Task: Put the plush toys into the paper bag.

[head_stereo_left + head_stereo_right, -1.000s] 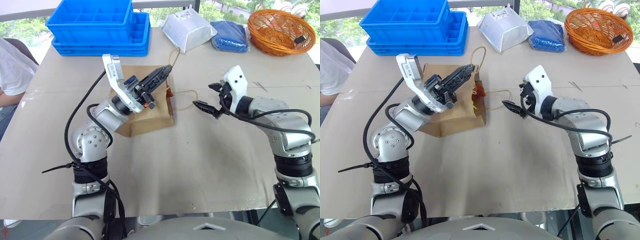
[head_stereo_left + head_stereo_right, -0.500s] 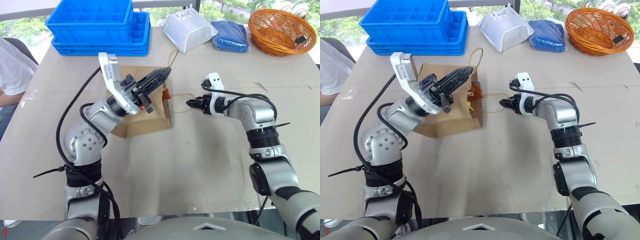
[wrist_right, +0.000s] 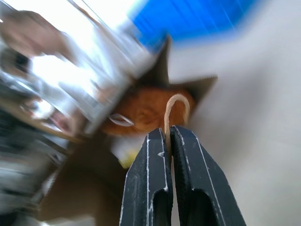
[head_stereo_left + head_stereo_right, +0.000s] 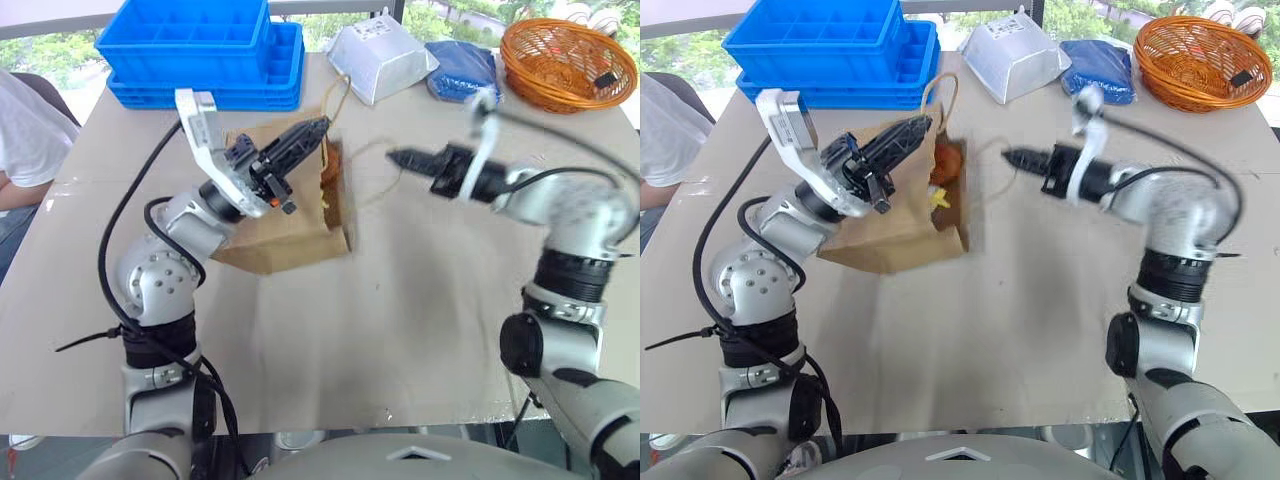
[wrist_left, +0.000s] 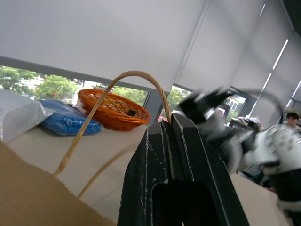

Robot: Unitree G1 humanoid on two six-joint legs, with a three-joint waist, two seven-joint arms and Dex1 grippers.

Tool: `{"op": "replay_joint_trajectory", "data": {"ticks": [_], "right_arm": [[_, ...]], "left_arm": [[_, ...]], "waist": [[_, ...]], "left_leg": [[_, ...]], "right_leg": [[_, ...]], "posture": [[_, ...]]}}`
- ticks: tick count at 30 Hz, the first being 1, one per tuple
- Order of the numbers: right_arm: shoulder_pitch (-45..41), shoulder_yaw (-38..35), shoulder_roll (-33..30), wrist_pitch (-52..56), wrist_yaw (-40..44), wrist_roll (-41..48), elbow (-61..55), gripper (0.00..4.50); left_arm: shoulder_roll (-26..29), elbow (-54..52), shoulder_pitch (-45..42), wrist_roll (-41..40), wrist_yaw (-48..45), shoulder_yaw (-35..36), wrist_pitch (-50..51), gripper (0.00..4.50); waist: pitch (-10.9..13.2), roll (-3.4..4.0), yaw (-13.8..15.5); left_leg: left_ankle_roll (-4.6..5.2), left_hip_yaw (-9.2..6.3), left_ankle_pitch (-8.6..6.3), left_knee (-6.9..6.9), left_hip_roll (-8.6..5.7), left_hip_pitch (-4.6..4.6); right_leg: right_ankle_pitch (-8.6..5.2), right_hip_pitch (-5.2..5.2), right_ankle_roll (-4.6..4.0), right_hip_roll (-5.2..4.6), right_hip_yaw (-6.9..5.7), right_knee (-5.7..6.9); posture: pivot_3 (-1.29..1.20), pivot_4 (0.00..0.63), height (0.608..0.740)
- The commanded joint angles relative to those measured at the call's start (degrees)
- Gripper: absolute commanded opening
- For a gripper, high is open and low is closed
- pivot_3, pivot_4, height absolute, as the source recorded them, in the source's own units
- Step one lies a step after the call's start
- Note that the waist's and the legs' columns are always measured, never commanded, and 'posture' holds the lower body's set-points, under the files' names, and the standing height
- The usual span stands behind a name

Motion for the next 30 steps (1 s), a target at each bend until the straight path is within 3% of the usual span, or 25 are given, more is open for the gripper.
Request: {"op": "replay_joint_trajectory", "data": {"ticks": [1, 6, 10, 12, 19, 24, 30], "right_arm": [[-3.7, -8.7, 2.9, 6.7, -9.0, 10.9, -6.3, 0.03], [-5.4, -11.4, 3.7, 6.4, -28.2, 30.8, -9.5, 0.03], [0.7, 1.0, -8.2, -9.9, -46.7, 56.5, -9.7, 0.03], [0.5, 5.7, -13.3, -17.1, -52.0, 63.3, -10.4, 0.03], [4.6, 16.2, -20.7, -29.0, -53.8, 64.6, -16.0, 0.03], [10.9, 21.9, -27.2, -30.5, -52.5, 64.2, -18.0, 0.03], [16.0, 26.0, -30.8, -30.5, -43.5, 49.2, -21.7, 0.03]], "left_arm": [[1.0, 2.3, -3.3, 1.1, -3.0, -0.7, -1.3, 0.00], [2.7, 10.7, -8.9, 4.6, -8.7, -1.5, -3.5, 0.00], [2.3, 15.3, -13.4, 6.4, -12.7, -3.1, -4.6, 0.00], [2.2, 18.4, -15.6, 7.7, -15.2, -3.8, -5.5, 0.00], [0.4, 28.8, -23.2, 14.0, -23.9, -7.9, -10.4, 0.00], [-0.9, 32.3, -24.2, 18.1, -27.1, -10.2, -13.6, 0.00], [1.7, 29.2, -20.6, 19.8, -28.9, -12.4, -8.6, 0.00]], "waist": [[0.0, 0.00, 0.0], [0.1, 0.11, -0.3], [0.1, 0.13, -0.2], [0.1, 0.16, -0.4], [0.1, 0.15, -0.7], [0.1, 0.12, -0.5], [0.1, 0.13, -0.3]], "left_leg": [[0.00, -0.01, 0.00, 0.00, 0.00, 0.00], [-0.02, 0.04, 0.02, 0.00, -0.01, -0.01], [-0.01, 0.02, 0.02, -0.01, -0.02, -0.04], [-0.03, 0.03, 0.04, 0.02, -0.07, -0.18], [0.21, 0.19, -0.08, 0.06, 0.03, -0.27], [0.23, 0.11, -0.10, 0.06, 0.08, -0.30], [0.27, 0.08, -0.12, 0.07, 0.10, -0.30]], "right_leg": [[0.00, 0.01, 0.00, 0.00, -0.02, 0.00], [0.00, -0.02, 0.00, 0.01, -0.02, 0.04], [-0.01, -0.01, 0.00, -0.03, -0.06, 0.00], [-0.02, -0.09, 0.02, -0.11, -0.11, -0.03], [-0.02, -0.13, 0.02, 0.13, -0.12, -0.05], [-0.02, -0.13, 0.02, 0.15, -0.03, -0.11], [-0.02, -0.14, 0.02, 0.18, 0.16, -0.16]], "posture": [[0.00, 0.150, 0.740], [0.00, 0.150, 0.740], [0.00, 0.150, 0.740], [0.00, 0.150, 0.740], [0.00, 0.150, 0.740], [0.00, 0.150, 0.740], [0.00, 0.150, 0.740]]}}
